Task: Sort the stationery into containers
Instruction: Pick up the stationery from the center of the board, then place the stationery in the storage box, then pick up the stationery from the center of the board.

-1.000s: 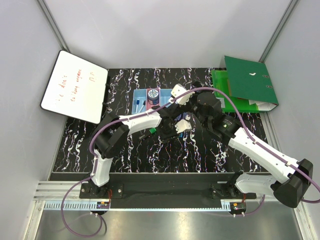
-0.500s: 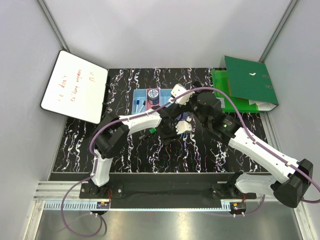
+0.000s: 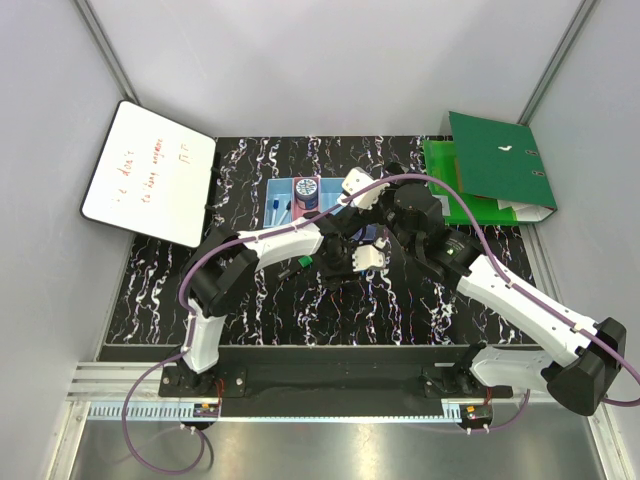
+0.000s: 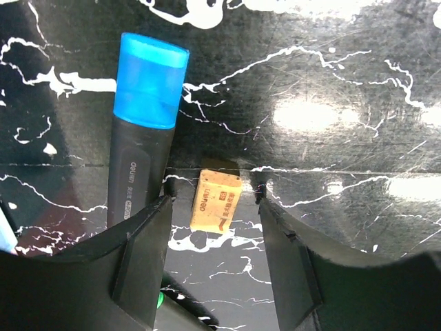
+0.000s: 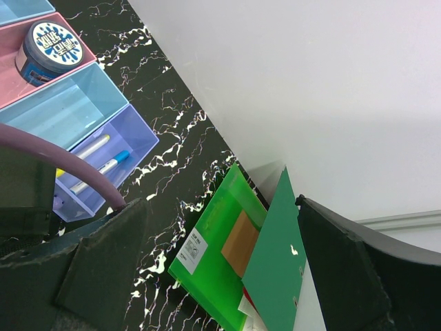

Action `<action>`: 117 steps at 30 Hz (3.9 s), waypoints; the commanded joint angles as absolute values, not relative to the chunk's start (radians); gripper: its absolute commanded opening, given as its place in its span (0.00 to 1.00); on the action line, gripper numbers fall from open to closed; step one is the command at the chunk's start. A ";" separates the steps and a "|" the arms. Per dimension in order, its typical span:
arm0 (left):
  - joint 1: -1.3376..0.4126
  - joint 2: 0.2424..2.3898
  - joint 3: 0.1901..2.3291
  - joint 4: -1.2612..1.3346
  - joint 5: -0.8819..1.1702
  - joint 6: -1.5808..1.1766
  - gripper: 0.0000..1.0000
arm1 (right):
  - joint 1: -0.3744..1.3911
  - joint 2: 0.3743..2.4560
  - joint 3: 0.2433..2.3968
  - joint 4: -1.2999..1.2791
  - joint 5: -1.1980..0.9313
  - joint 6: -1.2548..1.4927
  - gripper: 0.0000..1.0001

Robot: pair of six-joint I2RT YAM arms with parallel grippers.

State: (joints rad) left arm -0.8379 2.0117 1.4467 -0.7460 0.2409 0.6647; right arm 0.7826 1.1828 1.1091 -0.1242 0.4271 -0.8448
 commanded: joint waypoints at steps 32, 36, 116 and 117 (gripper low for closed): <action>-0.795 1.868 1.468 -0.750 0.272 0.644 0.13 | 0.770 1.174 1.158 -0.043 0.457 -0.831 0.97; -0.756 1.815 1.456 -0.750 0.224 0.583 0.13 | 0.755 1.166 1.157 -0.017 0.469 -0.831 0.96; -0.557 1.700 1.330 -0.821 0.139 0.410 0.43 | 0.721 1.175 1.198 -0.031 0.459 -0.822 0.96; -0.558 1.700 1.318 -0.819 0.146 0.402 0.44 | 0.719 1.175 1.201 -0.032 0.457 -0.821 0.96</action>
State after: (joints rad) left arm -0.5579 1.7061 1.3857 -0.8074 0.1074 0.4114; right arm 0.7261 1.1744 1.1519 -0.0517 0.4534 -0.8322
